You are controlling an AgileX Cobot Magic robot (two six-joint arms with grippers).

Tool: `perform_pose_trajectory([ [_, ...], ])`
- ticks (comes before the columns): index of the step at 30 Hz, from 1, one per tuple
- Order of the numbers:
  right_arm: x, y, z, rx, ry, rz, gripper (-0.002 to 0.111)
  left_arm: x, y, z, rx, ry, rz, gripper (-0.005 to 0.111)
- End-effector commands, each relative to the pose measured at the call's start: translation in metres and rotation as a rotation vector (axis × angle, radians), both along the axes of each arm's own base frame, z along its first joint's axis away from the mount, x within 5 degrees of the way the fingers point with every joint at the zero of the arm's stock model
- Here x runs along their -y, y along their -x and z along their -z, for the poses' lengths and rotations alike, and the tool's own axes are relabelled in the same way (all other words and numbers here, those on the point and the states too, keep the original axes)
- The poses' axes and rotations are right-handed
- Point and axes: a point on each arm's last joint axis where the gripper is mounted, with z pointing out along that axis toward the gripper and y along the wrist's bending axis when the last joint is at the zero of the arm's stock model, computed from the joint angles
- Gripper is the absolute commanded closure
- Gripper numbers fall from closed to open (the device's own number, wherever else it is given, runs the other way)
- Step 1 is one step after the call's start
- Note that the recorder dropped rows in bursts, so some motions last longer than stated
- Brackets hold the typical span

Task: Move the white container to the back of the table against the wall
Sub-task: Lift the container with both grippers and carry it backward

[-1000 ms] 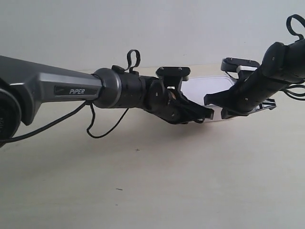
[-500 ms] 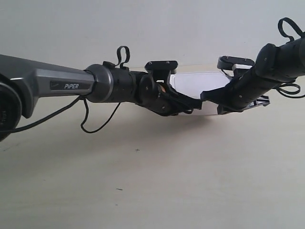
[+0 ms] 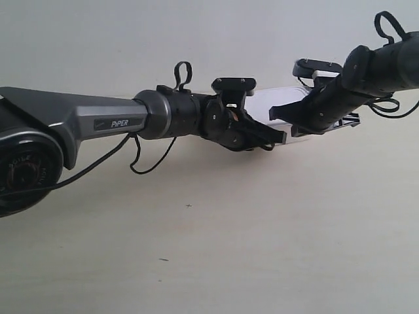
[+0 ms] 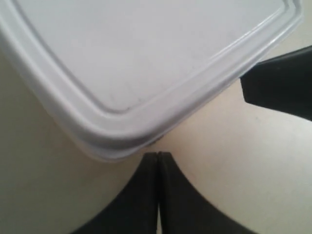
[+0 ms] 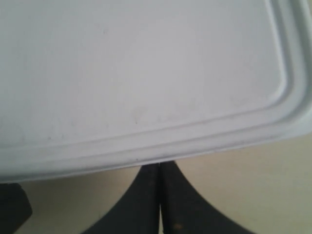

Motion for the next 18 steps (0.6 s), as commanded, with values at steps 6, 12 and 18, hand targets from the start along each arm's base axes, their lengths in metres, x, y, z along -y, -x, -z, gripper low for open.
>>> perform_pose_trajectory([
  [6,0.002,-0.011,0.0,0.045,0.002,0.009,0.108,-0.018,-0.02,0.003,0.02,-0.008,-0.036,0.107],
  [12,0.002,-0.013,0.005,0.051,0.006,0.012,0.108,-0.023,-0.027,0.001,0.036,-0.003,-0.048,0.107],
  [18,0.001,-0.019,0.009,0.049,0.002,0.013,0.108,-0.022,-0.029,-0.001,0.058,0.007,-0.052,0.107],
])
